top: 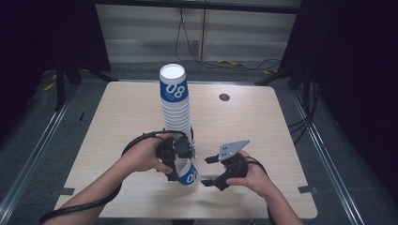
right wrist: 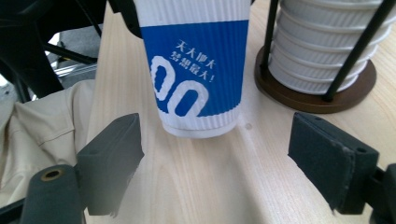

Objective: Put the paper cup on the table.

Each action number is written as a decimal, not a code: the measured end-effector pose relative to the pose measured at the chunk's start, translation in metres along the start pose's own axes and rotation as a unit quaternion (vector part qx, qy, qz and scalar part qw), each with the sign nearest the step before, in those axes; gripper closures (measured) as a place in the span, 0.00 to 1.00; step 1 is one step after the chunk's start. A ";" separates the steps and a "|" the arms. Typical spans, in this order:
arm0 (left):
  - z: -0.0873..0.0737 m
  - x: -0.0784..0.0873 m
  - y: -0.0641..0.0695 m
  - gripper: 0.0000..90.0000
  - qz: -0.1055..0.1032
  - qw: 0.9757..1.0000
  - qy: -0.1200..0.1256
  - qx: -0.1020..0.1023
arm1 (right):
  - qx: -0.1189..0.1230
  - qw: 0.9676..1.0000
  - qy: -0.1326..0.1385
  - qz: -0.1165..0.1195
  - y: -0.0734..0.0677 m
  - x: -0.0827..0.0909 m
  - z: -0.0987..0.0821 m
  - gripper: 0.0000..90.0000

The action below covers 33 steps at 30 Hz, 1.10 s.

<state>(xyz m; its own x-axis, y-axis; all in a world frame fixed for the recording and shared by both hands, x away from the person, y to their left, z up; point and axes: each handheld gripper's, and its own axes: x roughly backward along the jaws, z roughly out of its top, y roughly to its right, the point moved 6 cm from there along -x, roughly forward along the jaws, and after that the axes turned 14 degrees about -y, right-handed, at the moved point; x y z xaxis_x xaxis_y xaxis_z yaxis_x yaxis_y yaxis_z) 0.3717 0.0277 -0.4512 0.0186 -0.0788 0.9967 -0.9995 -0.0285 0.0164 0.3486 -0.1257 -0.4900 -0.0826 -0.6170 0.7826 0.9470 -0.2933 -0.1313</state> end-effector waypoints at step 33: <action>0.028 0.002 0.005 0.20 0.008 1.000 0.013 -0.005 | -0.012 1.000 0.026 0.005 -0.006 -0.025 0.020 0.20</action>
<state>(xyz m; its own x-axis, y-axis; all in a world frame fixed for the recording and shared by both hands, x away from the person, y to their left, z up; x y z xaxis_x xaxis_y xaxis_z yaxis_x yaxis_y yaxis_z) 0.3675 -0.0002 -0.4513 0.0014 -0.0523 0.9986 -0.9998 -0.0184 0.0004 0.3512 -0.0939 -0.4967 -0.0908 -0.6569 0.7485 0.9398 -0.3052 -0.1539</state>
